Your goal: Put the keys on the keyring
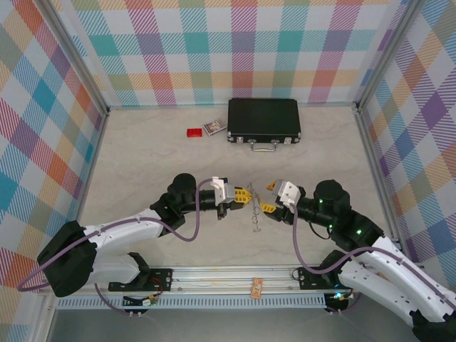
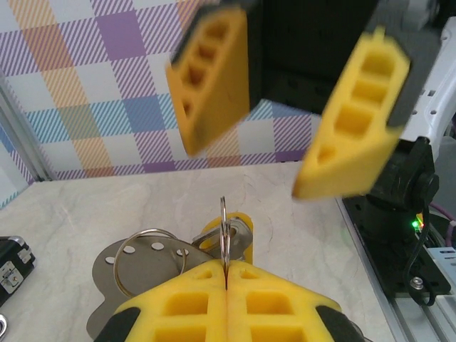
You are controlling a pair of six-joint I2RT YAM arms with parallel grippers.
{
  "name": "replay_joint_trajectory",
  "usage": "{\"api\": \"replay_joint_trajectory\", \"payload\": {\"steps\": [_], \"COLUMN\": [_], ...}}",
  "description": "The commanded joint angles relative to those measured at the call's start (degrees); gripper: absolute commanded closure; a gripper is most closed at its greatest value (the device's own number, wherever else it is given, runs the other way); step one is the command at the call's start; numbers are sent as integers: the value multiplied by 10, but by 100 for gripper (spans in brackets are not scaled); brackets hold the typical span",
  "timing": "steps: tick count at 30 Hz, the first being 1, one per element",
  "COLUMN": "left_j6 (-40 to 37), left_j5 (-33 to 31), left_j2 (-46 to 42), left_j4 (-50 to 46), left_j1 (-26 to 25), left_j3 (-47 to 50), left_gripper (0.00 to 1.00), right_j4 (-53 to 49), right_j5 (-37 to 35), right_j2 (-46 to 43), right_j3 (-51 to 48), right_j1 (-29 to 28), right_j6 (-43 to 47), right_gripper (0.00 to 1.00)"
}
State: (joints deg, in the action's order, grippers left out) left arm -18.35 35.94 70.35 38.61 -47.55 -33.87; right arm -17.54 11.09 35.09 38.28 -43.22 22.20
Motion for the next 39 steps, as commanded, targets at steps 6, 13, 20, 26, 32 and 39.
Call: {"api": "replay_joint_trajectory", "payload": {"steps": [6, 13, 20, 26, 32, 39], "left_j6": [18, 23, 21, 20, 18, 26], "left_j5": [9, 16, 19, 21, 16, 22], "left_j2": [-12, -17, -25, -22, -21, -15], "left_j4": [37, 38, 29, 30, 27, 40], "left_j1": [-2, -2, -2, -2, -2, -2], "left_j3": [1, 3, 6, 6, 7, 6], "left_gripper": [100, 100, 100, 100, 100, 100], "right_j4": [1, 22, 33, 34, 29, 35], "right_j5": [-5, -30, -69, -83, -78, -67], "right_j2": [29, 63, 63, 59, 46, 55], "right_j3": [-14, -5, -2, 3, 7, 2], "right_j1": [-3, -3, -3, -3, -3, -4], "right_j6": [-33, -24, -8, -6, 1, 7], "right_gripper": [50, 53, 52, 52, 52, 53]}}
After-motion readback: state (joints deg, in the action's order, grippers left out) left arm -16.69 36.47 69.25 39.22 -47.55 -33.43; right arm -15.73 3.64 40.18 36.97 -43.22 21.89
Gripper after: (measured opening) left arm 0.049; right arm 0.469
